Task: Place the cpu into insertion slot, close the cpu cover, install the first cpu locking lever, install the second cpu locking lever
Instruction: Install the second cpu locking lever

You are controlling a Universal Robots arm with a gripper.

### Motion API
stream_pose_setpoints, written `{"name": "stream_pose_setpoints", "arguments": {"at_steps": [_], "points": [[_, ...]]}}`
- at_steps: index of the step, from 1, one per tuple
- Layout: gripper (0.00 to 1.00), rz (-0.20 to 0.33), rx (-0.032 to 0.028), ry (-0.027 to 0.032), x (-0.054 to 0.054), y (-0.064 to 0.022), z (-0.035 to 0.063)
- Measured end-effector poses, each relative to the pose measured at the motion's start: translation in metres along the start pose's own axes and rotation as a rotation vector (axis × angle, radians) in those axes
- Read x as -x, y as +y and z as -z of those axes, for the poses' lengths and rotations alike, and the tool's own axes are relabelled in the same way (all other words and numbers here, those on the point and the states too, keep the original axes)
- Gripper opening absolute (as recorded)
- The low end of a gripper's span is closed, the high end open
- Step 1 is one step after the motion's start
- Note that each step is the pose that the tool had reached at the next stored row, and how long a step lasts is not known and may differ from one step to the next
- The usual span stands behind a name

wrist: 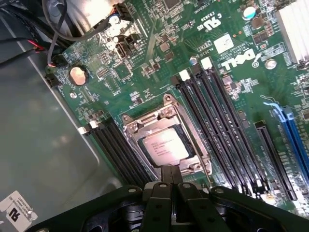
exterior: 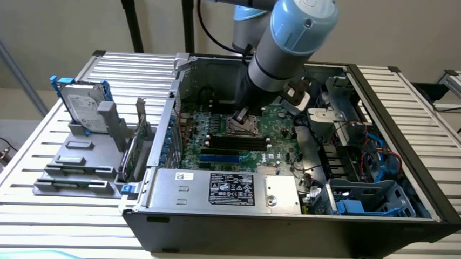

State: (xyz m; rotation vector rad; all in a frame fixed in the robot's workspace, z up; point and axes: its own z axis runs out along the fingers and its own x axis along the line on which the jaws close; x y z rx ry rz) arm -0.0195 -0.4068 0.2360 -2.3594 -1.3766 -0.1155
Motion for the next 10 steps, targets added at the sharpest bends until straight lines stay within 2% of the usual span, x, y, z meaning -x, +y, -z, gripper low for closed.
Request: {"name": "stream_pose_setpoints", "arguments": {"at_steps": [10], "points": [[0.11,-0.001,0.0041,-0.0069,0.020,-0.0101,0.0046]]}}
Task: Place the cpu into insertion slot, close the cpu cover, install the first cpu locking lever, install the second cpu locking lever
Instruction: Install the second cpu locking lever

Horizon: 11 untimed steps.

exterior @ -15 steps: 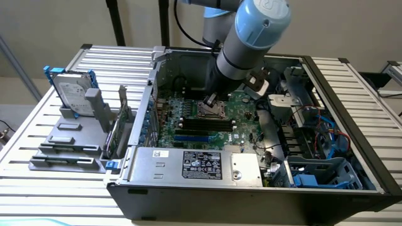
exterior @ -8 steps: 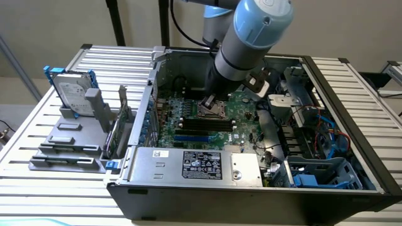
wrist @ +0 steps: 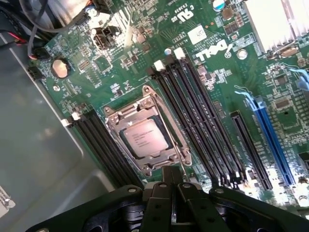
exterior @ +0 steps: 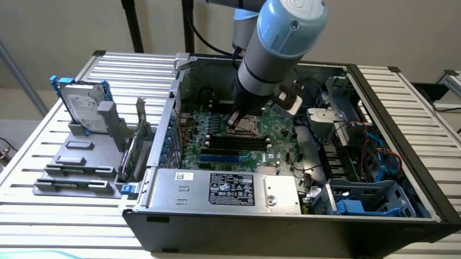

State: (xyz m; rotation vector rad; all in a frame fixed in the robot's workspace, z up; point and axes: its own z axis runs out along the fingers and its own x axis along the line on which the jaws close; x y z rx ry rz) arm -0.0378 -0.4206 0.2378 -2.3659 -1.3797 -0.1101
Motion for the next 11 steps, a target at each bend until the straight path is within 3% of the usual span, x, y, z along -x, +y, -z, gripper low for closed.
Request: {"name": "stream_pose_setpoints", "arguments": {"at_steps": [5,11], "points": [[0.11,0.000,-0.0001,-0.0001,0.009,-0.0025,0.0060],[0.11,-0.003,0.0007,0.0006,0.013,-0.0087,0.0044]]}}
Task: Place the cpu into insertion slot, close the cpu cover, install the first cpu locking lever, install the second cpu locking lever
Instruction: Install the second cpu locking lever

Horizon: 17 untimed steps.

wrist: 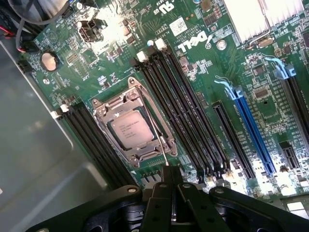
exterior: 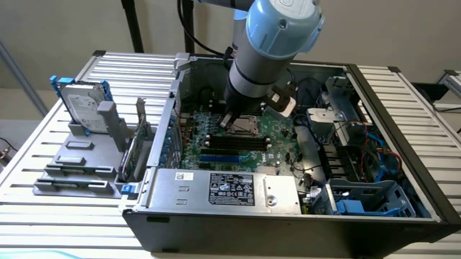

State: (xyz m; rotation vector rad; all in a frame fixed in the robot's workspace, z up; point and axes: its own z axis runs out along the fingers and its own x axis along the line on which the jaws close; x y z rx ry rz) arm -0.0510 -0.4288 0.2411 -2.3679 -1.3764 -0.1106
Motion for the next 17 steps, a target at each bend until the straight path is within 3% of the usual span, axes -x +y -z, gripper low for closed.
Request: {"name": "stream_pose_setpoints", "arguments": {"at_steps": [9,17], "points": [[0.11,-0.027,0.0082,0.0079,-0.001,0.0017,-0.0015],[0.11,-0.040,0.0166,0.0036,0.002,0.0032,-0.0110]]}}
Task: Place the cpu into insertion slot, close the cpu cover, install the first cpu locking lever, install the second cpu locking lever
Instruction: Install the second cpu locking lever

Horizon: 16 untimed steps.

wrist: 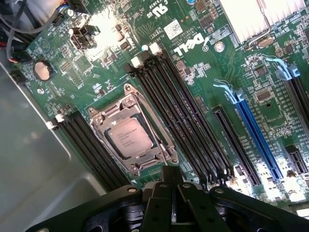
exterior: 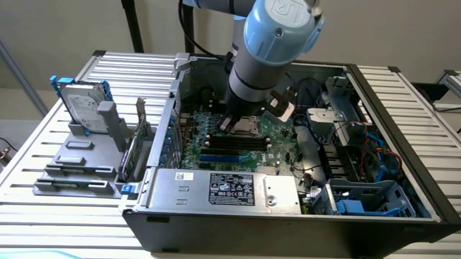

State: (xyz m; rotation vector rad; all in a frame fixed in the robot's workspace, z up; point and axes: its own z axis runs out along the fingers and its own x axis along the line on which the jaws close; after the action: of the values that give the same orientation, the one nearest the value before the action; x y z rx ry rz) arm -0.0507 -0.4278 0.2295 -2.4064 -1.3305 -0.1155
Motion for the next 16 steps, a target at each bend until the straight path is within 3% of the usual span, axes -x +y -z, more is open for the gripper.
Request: {"name": "stream_pose_setpoints", "arguments": {"at_steps": [7,16], "points": [[0.11,-0.004,0.0069,-0.0086,0.004,-0.0039,-0.0067],[0.11,-0.005,0.0130,-0.0166,0.002,-0.0065,-0.0164]]}}
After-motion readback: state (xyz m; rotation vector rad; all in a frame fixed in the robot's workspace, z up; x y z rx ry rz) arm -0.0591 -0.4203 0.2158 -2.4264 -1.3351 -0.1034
